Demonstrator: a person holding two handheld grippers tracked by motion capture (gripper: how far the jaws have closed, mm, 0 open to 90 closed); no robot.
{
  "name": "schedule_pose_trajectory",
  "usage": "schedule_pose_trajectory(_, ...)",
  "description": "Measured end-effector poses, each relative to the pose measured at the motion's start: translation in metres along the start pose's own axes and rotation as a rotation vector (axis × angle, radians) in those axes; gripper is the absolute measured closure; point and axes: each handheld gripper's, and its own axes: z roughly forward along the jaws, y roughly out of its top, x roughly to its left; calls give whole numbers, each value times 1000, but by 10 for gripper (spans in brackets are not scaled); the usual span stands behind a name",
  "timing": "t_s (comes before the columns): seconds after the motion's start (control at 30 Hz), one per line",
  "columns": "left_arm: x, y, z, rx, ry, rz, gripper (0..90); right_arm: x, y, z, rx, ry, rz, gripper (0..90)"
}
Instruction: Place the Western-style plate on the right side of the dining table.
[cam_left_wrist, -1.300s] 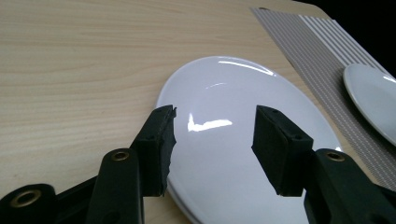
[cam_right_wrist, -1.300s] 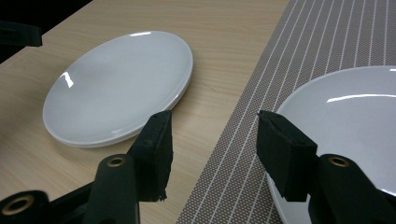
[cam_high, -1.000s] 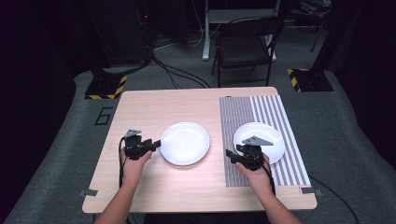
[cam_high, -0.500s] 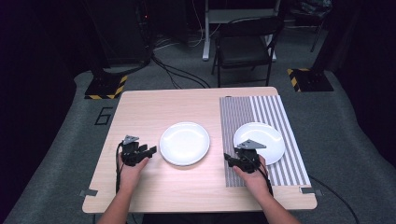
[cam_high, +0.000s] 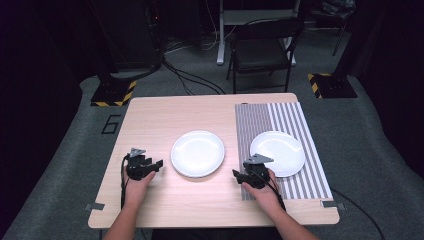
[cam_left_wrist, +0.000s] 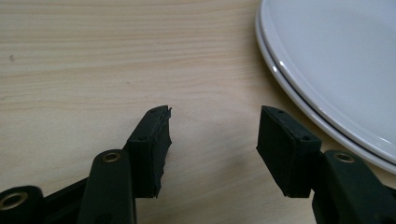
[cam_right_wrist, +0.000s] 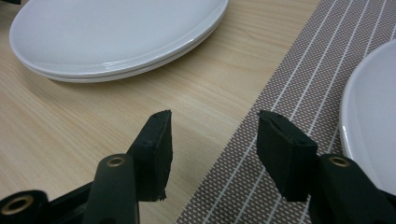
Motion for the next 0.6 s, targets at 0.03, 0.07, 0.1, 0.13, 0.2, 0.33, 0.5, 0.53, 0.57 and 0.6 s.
schedule_pose_trajectory(0.03, 3, -1, -1, -6, 12, 0, 430, 1, -1, 1, -2, -4, -3, 447)
schedule_pose_trajectory(0.07, 3, -1, -1, -9, 20, 0, 428, 2, -1, 1, -5, -7, -3, 446)
schedule_pose_trajectory(0.1, 4, -1, -2, -4, 33, 12, 425, 2, -1, 1, -5, -8, -4, 444)
schedule_pose_trajectory(0.13, 4, -1, -2, -4, 33, 12, 421, 2, -1, 1, -5, -8, -4, 444)
schedule_pose_trajectory(0.2, 5, -1, -2, -4, 59, 43, 414, 3, -2, 2, -6, -21, -13, 435)
schedule_pose_trajectory(0.33, 5, -1, 0, -14, 70, 47, 406, 3, -3, 2, -6, -35, -18, 426)
schedule_pose_trajectory(0.5, 5, -1, 2, -14, 92, 74, 398, 0, -6, 3, 3, -57, -26, 417)
schedule_pose_trajectory(0.53, 5, -1, 3, -17, 100, 82, 396, -1, -6, 3, 5, -60, -27, 413)
schedule_pose_trajectory(0.57, 5, -1, 3, -17, 100, 82, 390, -1, -6, 3, 5, -60, -27, 413)
schedule_pose_trajectory(0.6, 4, -1, 4, -16, 103, 92, 390, -1, -6, 4, 2, -64, -23, 408)
